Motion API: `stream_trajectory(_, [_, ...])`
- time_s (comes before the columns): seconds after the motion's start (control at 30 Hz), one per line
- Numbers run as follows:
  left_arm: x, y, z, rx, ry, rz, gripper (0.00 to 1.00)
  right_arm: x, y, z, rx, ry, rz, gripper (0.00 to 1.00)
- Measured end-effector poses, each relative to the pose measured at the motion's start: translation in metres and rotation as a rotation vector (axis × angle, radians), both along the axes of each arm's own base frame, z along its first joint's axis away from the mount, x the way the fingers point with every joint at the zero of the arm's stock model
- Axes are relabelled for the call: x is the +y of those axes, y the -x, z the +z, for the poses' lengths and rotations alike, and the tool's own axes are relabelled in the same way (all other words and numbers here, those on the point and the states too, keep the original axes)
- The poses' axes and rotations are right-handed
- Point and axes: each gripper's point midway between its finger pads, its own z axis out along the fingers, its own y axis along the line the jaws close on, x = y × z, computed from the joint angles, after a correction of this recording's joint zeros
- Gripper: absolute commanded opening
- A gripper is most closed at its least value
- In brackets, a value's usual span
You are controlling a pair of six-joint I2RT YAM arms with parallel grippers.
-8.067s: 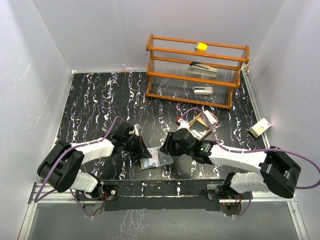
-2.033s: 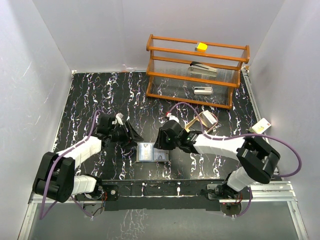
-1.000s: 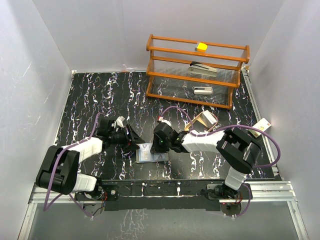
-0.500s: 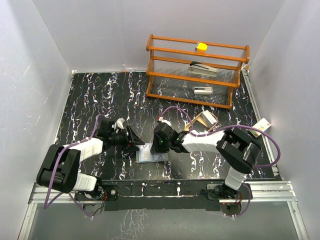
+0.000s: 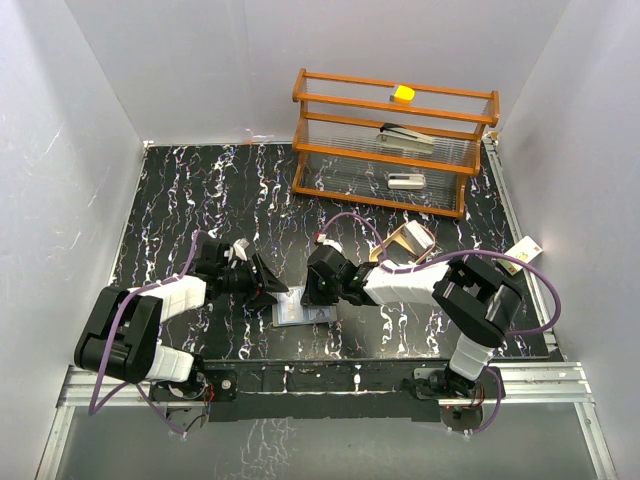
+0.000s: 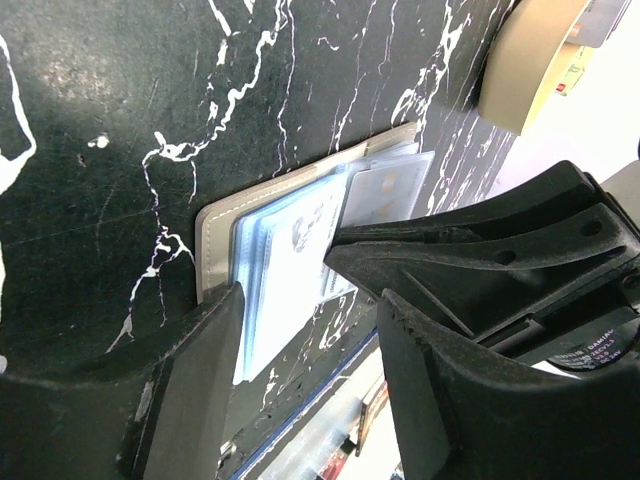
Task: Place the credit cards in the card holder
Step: Turn over the card slot in the card holder.
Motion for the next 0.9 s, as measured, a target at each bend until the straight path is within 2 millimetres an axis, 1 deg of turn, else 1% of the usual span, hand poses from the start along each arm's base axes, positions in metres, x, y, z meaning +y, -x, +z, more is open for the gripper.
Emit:
stream_trajectory(0.17, [-0.003, -0.002, 0.003, -0.01, 0.026, 0.003, 0.54, 0.0, 0.0, 0.0, 0.0, 0.0, 0.0, 0.08])
stream_trajectory(0.57, [-0.013, -0.009, 0.021, -0.038, 0.114, -0.002, 0.54, 0.003, 0.0, 0.001, -0.004, -0.015, 0.011, 0.12])
stream_trajectory(0.9, [-0.032, -0.004, 0.045, -0.063, 0.195, -0.037, 0.54, 0.012, -0.001, 0.005, -0.036, -0.045, 0.045, 0.16])
